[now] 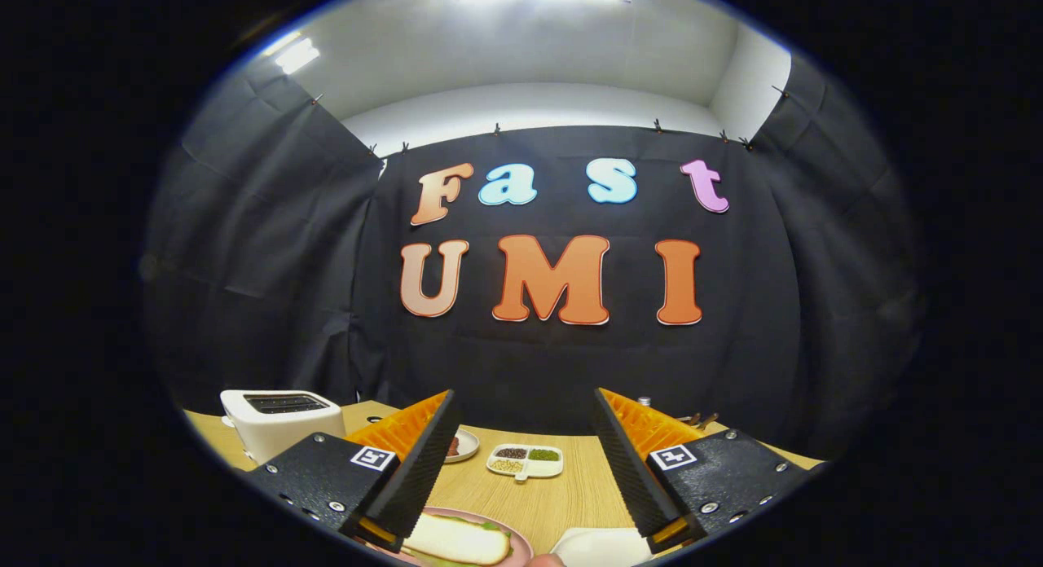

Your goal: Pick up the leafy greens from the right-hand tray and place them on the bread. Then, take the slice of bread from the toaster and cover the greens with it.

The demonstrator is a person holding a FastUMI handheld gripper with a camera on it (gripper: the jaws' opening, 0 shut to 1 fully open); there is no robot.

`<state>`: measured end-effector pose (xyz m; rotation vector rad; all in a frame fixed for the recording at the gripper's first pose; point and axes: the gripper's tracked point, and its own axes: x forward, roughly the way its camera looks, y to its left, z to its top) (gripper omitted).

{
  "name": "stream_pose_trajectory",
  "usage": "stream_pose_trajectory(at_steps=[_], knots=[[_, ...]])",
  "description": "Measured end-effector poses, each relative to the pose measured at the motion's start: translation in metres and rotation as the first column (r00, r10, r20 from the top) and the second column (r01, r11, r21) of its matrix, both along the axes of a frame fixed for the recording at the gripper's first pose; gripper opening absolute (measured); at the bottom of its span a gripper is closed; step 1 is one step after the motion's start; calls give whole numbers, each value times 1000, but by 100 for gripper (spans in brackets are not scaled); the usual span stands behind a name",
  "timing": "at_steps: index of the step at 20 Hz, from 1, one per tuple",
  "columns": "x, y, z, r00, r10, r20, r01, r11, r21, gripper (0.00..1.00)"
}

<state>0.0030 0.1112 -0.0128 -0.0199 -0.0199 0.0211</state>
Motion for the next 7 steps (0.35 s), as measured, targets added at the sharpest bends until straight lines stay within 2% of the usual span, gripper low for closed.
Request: stream_pose_trajectory(at_steps=[7], knots=[[-3, -13, 3, 1000, -25, -7, 25, 1000, 18, 97]])
